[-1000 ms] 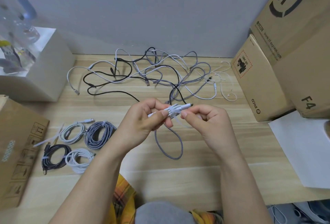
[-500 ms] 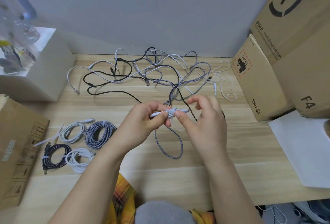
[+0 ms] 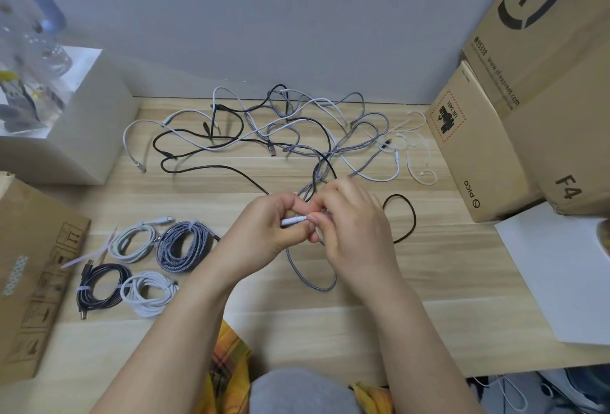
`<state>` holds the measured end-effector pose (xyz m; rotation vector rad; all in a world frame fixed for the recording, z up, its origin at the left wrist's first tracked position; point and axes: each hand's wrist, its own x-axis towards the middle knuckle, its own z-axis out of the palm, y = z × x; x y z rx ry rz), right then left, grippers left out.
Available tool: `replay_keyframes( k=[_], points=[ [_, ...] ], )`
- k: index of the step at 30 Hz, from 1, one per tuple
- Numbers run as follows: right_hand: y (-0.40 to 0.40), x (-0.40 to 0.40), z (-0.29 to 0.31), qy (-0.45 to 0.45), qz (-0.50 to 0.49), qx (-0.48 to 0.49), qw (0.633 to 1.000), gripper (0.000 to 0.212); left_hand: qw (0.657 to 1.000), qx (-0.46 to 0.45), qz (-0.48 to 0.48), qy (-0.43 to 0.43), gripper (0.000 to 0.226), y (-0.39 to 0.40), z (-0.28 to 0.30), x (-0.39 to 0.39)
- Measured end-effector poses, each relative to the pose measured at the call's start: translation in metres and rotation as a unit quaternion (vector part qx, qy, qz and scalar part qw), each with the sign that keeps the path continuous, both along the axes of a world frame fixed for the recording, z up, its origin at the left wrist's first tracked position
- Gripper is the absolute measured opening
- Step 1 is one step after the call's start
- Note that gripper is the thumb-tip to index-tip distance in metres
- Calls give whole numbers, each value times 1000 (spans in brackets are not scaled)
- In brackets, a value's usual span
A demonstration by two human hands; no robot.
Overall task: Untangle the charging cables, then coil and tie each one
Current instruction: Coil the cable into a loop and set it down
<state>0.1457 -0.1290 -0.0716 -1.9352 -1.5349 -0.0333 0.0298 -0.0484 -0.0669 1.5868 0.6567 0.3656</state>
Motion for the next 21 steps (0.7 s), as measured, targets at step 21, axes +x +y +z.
replay_keyframes(
  k=[21],
  points=[
    [-17,15,-5,263,115,-35,957,41,991,-114,-21,66,11,-8,-9,-3]
  ],
)
